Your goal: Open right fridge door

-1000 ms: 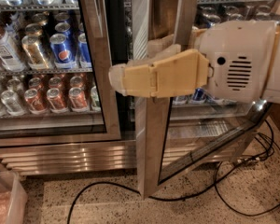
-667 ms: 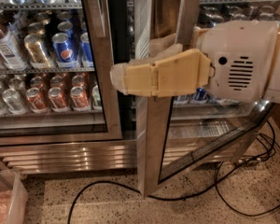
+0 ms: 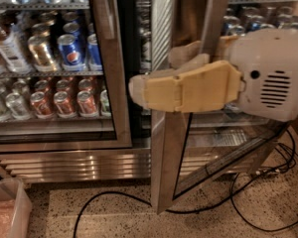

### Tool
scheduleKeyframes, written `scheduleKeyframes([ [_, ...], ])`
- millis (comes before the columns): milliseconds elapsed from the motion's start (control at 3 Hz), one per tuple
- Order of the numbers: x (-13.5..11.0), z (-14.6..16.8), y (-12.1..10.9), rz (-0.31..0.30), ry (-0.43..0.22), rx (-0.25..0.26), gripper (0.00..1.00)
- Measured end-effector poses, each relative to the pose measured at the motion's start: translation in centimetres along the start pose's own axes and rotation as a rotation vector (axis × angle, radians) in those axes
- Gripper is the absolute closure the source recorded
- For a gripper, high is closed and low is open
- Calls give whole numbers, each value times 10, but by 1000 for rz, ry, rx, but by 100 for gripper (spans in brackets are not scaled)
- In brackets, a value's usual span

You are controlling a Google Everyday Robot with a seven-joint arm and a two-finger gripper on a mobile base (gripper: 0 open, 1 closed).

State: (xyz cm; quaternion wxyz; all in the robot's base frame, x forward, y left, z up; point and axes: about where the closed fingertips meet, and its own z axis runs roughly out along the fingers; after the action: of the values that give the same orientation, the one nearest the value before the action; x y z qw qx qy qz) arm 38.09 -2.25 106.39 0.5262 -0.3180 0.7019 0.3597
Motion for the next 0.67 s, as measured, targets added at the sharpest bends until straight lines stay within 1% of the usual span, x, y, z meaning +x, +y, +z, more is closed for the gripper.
scheduleKeyframes([
  [333,0,0,0,0,0,0,0],
  [667,0,-3,2,-2,-1,19,0],
])
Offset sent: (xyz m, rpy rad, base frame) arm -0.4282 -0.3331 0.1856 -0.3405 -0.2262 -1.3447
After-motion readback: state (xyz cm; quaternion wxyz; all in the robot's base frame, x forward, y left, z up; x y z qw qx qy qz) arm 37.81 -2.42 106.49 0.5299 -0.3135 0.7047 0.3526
